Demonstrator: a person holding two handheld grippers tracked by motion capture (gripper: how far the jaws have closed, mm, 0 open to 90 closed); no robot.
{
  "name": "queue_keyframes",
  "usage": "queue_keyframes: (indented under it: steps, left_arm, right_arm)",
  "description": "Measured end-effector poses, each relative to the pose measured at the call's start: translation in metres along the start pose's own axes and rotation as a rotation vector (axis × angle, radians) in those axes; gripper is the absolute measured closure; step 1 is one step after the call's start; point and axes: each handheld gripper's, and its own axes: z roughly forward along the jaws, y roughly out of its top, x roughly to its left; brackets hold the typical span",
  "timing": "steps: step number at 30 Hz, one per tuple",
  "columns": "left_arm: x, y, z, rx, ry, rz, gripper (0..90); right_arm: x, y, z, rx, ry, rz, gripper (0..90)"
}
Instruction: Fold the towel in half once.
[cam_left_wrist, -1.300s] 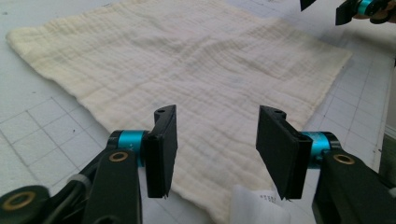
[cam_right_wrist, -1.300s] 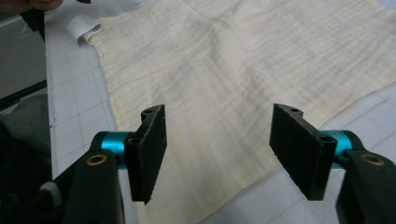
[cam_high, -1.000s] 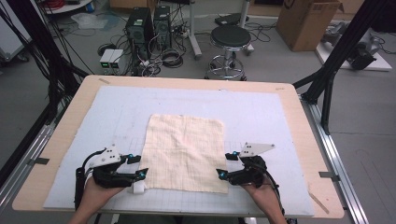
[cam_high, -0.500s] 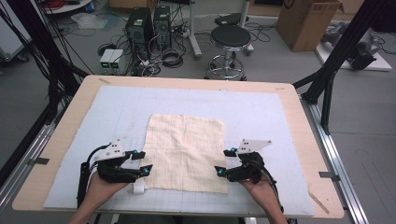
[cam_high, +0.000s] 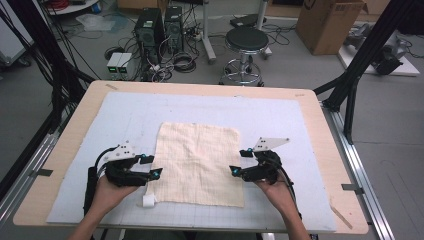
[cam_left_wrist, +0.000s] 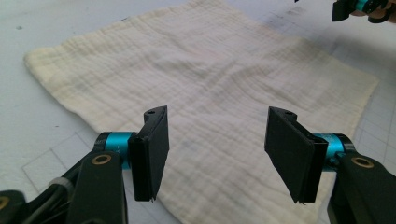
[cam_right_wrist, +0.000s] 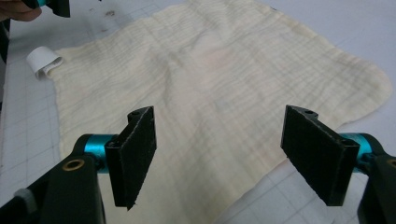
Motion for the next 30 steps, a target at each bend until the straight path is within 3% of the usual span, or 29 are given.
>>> queue_keyframes:
  steps: [3,11,20,30]
  left_arm:
    - [0.003,0.006,0.0,-0.016,0.009,0.004,41.6]
    - [0.012,0.027,0.008,-0.004,0.02,0.017,41.4]
    - [0.024,0.048,0.012,-0.027,0.02,-0.006,41.4]
    - [0.046,0.072,0.022,-0.027,0.043,-0.034,41.5]
  right_arm:
    - [-0.003,0.003,0.0,-0.011,-0.007,-0.001,26.3]
    - [-0.01,0.018,-0.001,-0.011,-0.023,0.004,26.2]
    - [-0.02,0.041,0.001,-0.005,-0.034,-0.012,24.9]
    - [-0.039,0.062,0.009,0.002,-0.036,0.008,24.9]
